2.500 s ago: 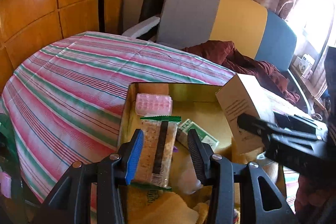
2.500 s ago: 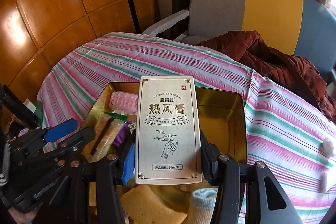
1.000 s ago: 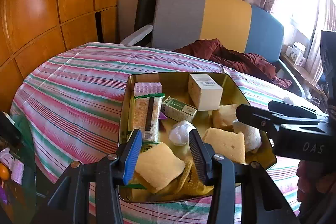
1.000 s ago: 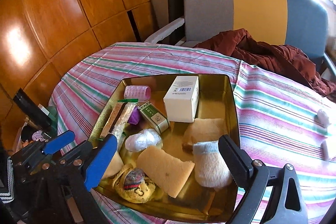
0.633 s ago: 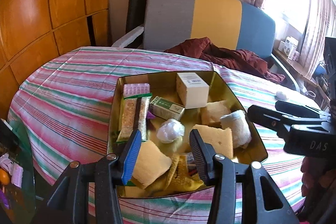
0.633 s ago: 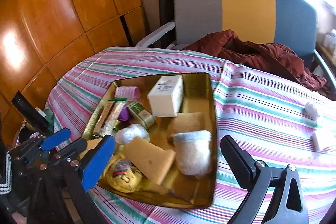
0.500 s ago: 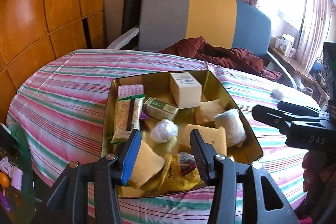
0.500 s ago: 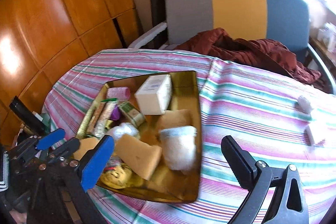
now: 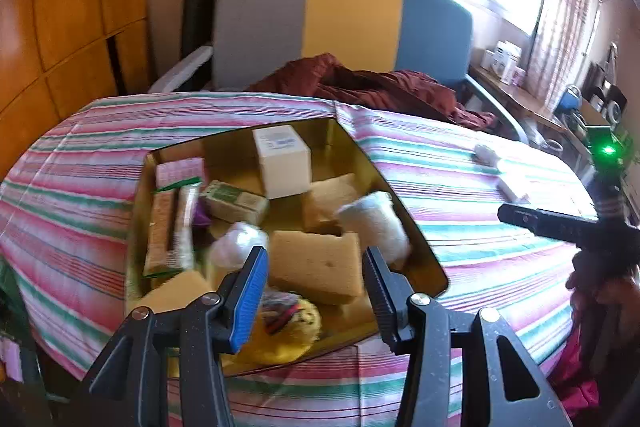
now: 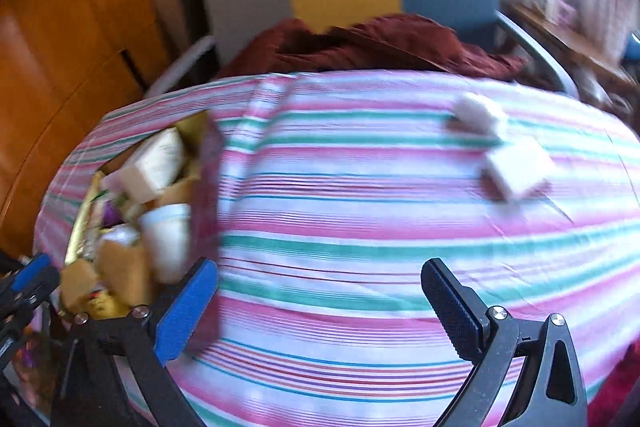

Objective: Organize objects
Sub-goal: 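Move both tools back toward the white sponge and cotton ball, then grasp the white rectangular sponge with the right tool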

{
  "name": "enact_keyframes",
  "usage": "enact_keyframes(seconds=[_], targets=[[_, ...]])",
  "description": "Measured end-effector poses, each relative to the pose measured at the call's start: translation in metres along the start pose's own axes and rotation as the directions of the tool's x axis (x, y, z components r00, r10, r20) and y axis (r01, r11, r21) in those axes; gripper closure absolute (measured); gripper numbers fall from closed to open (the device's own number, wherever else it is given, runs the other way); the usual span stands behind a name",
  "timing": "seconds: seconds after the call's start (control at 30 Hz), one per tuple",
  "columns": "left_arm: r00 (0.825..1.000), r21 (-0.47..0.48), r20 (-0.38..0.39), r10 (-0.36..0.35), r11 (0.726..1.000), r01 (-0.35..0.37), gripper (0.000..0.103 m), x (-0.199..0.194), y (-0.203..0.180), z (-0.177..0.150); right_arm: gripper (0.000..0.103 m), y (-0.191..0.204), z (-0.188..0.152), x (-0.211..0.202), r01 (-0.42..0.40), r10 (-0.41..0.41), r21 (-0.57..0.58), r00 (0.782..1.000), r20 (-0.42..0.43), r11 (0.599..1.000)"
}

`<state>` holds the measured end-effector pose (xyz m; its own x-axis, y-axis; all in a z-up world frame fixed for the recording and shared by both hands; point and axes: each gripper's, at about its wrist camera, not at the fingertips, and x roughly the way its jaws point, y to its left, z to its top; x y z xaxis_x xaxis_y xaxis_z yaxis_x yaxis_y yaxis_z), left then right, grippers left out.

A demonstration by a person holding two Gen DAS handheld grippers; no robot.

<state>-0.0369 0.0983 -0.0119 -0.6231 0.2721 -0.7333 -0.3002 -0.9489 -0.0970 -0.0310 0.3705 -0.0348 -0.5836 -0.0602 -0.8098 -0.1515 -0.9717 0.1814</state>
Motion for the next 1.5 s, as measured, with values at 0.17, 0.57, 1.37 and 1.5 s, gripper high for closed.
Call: enact_keyframes(seconds=[0.17, 0.57, 1.37, 1.5], targets=[[1.000, 0.044, -0.013, 0.005, 0.999, -0.004, 0.053, 0.007, -0.016, 0.003, 0.001, -0.061, 0.009, 0.008, 0.085, -0.082, 0.127, 0.996, -0.034, 0.988], [1.000, 0.138, -0.021, 0.015, 0.990, -0.012, 0.053, 0.020, -0.049, 0.011, 0.001, -0.171, 0.040, 0.040, 0.244, -0.227, 0.360, 0.970, -0.090, 0.901], [0.996, 0.165, -0.081, -0.030, 0.985, 0.043, 0.053, 0.048, -0.063, 0.008, 0.000, -0.216, 0.081, 0.094, 0.230, -0.220, 0.609, 0.971, -0.093, 0.759], [0.995, 0.169, -0.094, -0.037, 0.984, 0.053, 0.053, 0.050, -0.066, 0.006, 0.000, -0.214, 0.093, 0.105, 0.278, -0.261, 0.600, 0.958, -0.118, 0.750]])
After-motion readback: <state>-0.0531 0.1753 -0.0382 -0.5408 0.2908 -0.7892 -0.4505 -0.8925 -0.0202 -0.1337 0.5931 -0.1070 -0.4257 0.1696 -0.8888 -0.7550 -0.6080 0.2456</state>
